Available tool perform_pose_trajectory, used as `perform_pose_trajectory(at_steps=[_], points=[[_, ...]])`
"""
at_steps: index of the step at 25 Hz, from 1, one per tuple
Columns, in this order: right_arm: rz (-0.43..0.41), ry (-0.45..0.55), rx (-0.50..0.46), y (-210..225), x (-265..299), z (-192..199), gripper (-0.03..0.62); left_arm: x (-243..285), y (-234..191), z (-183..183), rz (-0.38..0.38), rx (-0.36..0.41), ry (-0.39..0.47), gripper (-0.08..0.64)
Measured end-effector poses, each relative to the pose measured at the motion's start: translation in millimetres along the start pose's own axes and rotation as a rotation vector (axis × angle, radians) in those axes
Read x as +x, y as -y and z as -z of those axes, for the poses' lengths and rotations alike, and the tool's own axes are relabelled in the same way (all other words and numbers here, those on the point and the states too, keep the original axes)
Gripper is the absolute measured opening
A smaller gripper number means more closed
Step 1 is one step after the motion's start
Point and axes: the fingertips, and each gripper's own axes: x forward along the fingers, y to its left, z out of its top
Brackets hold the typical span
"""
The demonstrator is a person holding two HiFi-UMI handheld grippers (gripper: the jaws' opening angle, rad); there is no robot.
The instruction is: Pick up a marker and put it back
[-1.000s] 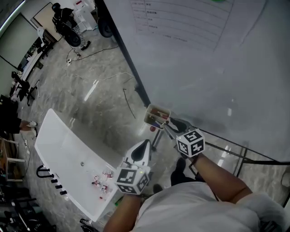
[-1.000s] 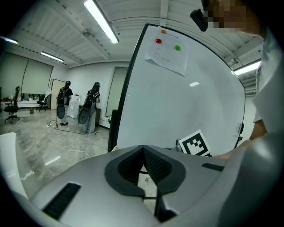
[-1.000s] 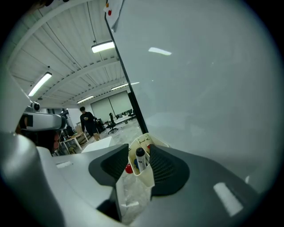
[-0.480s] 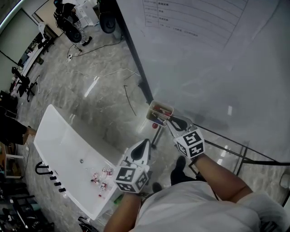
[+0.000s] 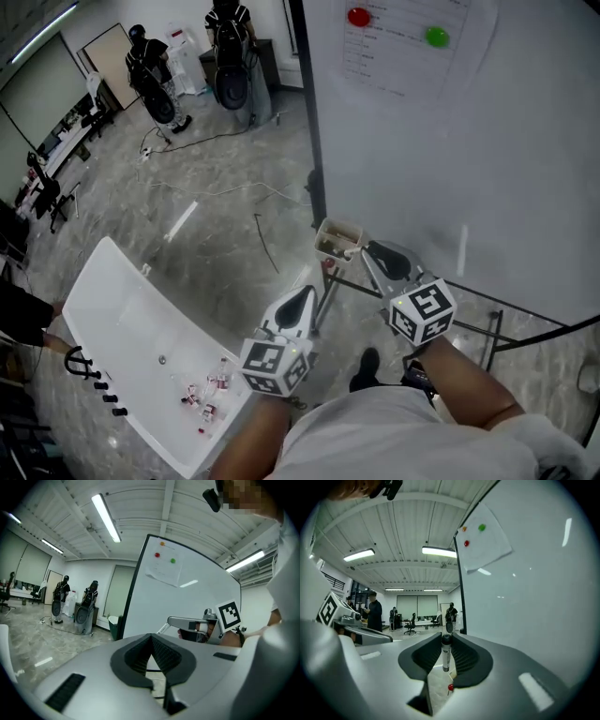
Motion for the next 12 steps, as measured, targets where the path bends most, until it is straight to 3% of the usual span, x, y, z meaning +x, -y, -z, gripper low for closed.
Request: perform_pose_trajectory(at_steps=[5,12], points=[[0.040,0.092,-0.019,-45,-52,-47,0.064,-42,20,-32,0.061,0.050,0.065,0.000],[0.100,0.165,-0.045,-82,-103,-76,0.064,-80,45,-63,0.112,0.128,0.122,0.000]])
